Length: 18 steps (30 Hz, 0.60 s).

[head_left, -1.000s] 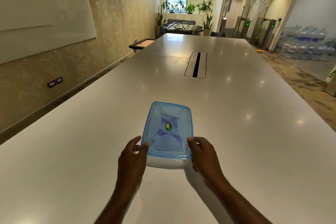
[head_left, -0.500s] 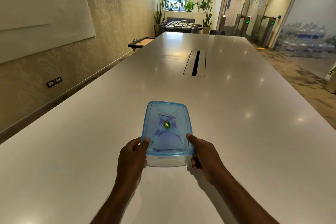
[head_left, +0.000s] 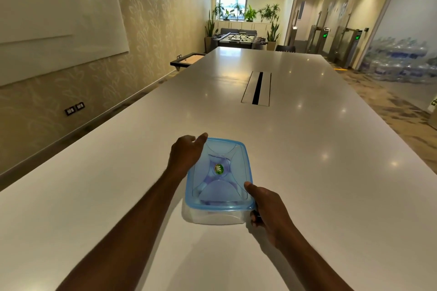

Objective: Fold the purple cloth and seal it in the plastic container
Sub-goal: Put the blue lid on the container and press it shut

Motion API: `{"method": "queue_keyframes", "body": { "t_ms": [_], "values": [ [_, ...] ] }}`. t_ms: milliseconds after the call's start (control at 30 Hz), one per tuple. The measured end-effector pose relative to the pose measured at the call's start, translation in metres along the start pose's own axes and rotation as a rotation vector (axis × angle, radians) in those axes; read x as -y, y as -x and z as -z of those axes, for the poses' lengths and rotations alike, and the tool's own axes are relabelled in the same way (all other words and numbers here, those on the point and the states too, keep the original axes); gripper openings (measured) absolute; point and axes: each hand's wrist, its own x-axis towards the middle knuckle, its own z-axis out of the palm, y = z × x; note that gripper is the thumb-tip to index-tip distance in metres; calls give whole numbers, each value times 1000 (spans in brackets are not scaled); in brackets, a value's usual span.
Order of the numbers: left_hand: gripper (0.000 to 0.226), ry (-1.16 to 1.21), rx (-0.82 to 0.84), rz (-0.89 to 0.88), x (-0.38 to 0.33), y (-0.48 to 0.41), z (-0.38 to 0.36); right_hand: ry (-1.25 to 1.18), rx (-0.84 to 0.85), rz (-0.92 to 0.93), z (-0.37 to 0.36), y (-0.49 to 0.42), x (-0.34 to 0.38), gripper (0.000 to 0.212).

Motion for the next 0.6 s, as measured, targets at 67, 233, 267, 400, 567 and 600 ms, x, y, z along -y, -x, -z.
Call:
{"method": "queue_keyframes", "body": {
  "t_ms": [67,233,267,400,567,600],
  "values": [
    [53,-18,12,7,-6,-17,-6,1,6,-1,1,0,0,42],
    [50,-50,-48,22,7,-32,-14,-13,3,12,1,-2,-1,42],
    [50,-36,-63,15,10,-33,-14,-21,2,18,0,-3,-1,42],
    [57,-50,-76,-37,13,-34,-14,-58,-1,33,-3,-3,-4,39],
    [61,-132,-44,-99,10,-36,-13,-46,2,59,-5,-3,-6,41],
    [60,-152,-36,-107,10,-37,-14,-44,2,66,-5,-3,-7,41]
  ]
}}
